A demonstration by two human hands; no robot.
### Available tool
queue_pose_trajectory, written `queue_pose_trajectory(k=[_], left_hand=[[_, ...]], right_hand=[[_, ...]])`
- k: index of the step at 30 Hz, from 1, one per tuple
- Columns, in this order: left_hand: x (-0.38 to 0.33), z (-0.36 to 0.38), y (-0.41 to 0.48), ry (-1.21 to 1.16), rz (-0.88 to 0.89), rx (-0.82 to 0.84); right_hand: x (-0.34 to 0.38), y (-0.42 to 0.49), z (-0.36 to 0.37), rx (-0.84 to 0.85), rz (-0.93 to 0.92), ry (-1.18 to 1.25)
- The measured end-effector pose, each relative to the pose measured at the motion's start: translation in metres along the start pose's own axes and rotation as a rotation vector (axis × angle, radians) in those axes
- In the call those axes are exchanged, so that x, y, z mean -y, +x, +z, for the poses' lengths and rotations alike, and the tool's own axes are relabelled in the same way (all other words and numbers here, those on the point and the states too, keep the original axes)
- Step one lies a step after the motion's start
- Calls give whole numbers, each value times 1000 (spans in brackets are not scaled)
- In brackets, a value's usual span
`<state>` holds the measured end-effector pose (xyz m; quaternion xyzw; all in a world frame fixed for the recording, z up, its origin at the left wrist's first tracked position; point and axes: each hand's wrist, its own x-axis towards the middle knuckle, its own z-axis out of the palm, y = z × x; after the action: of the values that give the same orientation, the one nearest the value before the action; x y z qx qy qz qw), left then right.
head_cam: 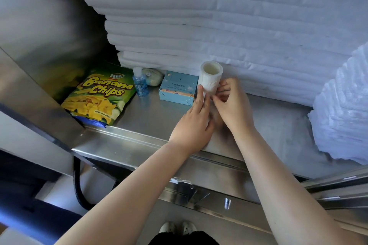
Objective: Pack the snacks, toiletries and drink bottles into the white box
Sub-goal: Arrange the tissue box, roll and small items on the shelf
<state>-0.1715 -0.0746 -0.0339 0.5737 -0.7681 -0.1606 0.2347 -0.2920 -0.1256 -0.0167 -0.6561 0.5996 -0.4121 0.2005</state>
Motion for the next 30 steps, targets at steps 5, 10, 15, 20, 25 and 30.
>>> queue_pose_trajectory(k=[5, 10, 15, 20, 25, 30], left_hand=[[5, 5, -16, 91, 23, -165], [11, 6, -36, 319, 152, -52], [16, 5, -46, 379, 141, 83], [10, -5, -71, 406, 141, 158], [-52, -16, -98, 110, 237, 163], [-151, -20, -133, -76, 549, 41]], right_hand=[[-21, -40, -5, 99, -82, -318], [-24, -81, -16, 214, -122, -585], [-15, -111, -19, 230, -39, -704], [5, -141, -36, 304, 23, -668], [22, -192, -89, 259, 91, -607], [25, -258, -180, 96, 62, -651]])
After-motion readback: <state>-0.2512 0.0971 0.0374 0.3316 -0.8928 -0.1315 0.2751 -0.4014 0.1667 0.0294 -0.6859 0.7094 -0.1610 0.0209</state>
